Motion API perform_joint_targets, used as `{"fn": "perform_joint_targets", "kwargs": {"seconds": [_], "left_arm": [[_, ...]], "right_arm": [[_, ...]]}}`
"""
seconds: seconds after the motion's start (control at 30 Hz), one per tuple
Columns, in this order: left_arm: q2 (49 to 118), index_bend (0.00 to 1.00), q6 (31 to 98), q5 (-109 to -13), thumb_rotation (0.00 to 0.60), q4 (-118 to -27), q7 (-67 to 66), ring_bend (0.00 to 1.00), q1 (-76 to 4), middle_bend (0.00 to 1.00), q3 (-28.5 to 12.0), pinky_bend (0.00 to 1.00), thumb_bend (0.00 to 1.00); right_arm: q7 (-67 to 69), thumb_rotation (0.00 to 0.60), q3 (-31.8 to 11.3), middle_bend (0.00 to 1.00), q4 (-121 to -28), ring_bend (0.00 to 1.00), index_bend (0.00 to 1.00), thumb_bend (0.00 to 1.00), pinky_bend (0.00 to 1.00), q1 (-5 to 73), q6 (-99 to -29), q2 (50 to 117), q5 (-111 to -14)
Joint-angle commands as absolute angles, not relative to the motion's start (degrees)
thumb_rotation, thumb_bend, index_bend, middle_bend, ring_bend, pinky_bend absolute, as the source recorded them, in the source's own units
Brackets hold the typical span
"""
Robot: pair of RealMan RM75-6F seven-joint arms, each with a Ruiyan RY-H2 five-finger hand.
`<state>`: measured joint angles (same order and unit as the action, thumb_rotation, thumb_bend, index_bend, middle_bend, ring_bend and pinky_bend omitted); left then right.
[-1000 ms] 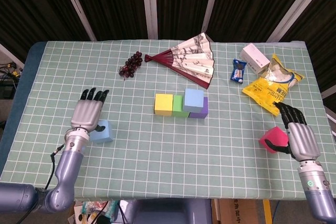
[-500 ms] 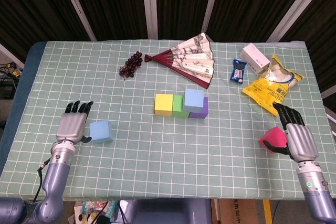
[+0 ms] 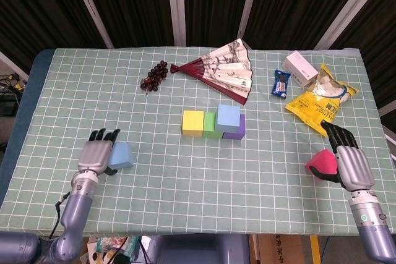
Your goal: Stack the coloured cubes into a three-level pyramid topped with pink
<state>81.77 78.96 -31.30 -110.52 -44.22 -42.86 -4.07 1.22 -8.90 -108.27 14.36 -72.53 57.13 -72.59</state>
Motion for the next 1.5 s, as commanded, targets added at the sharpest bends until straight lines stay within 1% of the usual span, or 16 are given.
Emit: {"fn": "perform_joint_targets", "kwargs": {"seconds": [0.03,0.1,0.23,0.37,0.53,0.67,0.87,1.1,1.2,1.27,1.37,1.5], "left_arm": [[83.08,0.0,79.03,-30.75,0.6,-108.78,-44.76,0.0,-42.83,0.27,-4.64,0.0,0.17],[83.73,0.0,79.31,-30.5,0.6,-107.92,-45.27,0.0,-42.87,0.32,-5.14,0.0,0.18],[84.14,0.0,79.4,-30.17,0.6,-107.3,-45.75,0.02,-42.66,0.38,-5.75,0.0,0.21],[84.2,0.0,79.0,-30.36,0.6,-107.14,-45.86,0.02,-42.55,0.39,-6.17,0.0,0.26],[83.51,0.0,77.18,-32.29,0.6,-107.49,-47.18,0.02,-44.19,0.38,-7.58,0.0,0.27],[82.7,0.0,75.54,-32.86,0.6,-108.07,-48.81,0.02,-46.33,0.38,-9.52,0.0,0.27],[81.08,0.0,72.71,-30.95,0.6,-108.63,-53.17,0.02,-51.59,0.38,-14.12,0.0,0.28],[79.73,0.0,69.12,-23.82,0.6,-107.22,-59.9,0.02,-59.85,0.38,-19.85,0.0,0.28],[80.05,0.0,67.6,-18.85,0.6,-105.77,-61.33,0.02,-63.21,0.38,-22.58,0.0,0.28],[80.79,0.0,66.25,-13.58,0.6,-103.23,-63.17,0.02,-66.68,0.38,-24.69,0.0,0.29],[82.02,0.0,65.2,-7.95,0.6,-99.59,-65.88,0.02,-70.81,0.38,-25.94,0.0,0.3],[84.06,0.0,64.76,-3.01,0.6,-94.98,-68.63,0.02,-75.31,0.38,-26.51,0.0,0.32]], "right_arm": [[1.35,0.6,-8.88,0.08,-108.29,0.0,0.0,0.24,0.0,14.35,-72.48,57.12,-72.64],[1.37,0.6,-8.87,0.08,-108.27,0.0,0.0,0.24,0.0,14.36,-72.46,57.11,-72.66],[1.48,0.6,-8.91,0.08,-108.24,0.0,0.0,0.24,0.0,14.34,-72.48,57.11,-72.63],[1.47,0.6,-8.87,0.08,-108.17,0.0,0.0,0.24,0.0,14.34,-72.45,57.19,-72.66],[1.19,0.6,-8.76,0.08,-108.13,0.0,0.0,0.24,0.0,14.4,-72.32,57.36,-72.64],[1.14,0.6,-8.8,0.08,-108.14,0.0,0.0,0.24,0.0,14.37,-72.44,57.38,-72.65],[1.15,0.6,-8.8,0.08,-108.1,0.0,0.0,0.24,0.0,14.39,-72.35,57.39,-72.54],[1.15,0.6,-8.84,0.08,-108.11,0.0,0.0,0.24,0.0,14.41,-72.34,57.45,-72.47],[1.24,0.6,-8.88,0.08,-108.05,0.0,0.0,0.24,0.0,14.43,-72.26,57.44,-72.35],[1.32,0.6,-8.89,0.08,-107.98,0.0,0.0,0.24,0.0,14.46,-72.14,57.48,-72.24],[1.48,0.6,-8.84,0.08,-107.9,0.0,0.0,0.24,0.0,14.51,-71.9,57.51,-72.16],[1.82,0.6,-8.89,0.08,-107.84,0.0,0.0,0.24,0.0,14.53,-71.75,57.46,-72.06]]}}
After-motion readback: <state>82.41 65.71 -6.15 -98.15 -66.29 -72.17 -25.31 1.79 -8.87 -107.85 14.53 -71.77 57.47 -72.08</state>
